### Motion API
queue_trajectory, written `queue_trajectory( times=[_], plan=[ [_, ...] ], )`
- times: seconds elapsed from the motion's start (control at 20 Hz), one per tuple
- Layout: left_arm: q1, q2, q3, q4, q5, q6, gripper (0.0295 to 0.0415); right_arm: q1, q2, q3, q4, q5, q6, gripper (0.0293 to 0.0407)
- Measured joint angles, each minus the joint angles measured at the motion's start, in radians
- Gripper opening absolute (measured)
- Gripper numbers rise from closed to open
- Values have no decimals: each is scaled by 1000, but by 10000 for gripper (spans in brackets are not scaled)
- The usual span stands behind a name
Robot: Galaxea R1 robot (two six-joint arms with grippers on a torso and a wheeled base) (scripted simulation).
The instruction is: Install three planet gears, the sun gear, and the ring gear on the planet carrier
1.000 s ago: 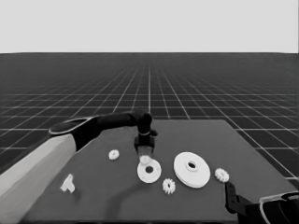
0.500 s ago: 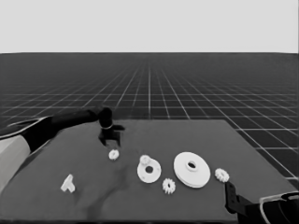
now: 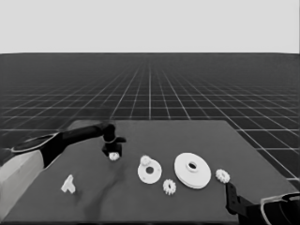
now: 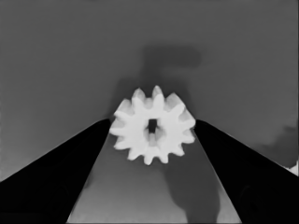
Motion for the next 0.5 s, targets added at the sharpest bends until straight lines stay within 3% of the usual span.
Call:
queue_trajectory(
  times=[0.2,0.3,0.5],
  plan=[
    [3,4,-9,1,-3,4,385,0,0,0,0,0,0,385],
    [3,2,-11,2,-4,5,315,0,0,0,0,0,0,385],
    [3,3,-11,2,-4,5,313,0,0,0,0,0,0,385]
  ],
)
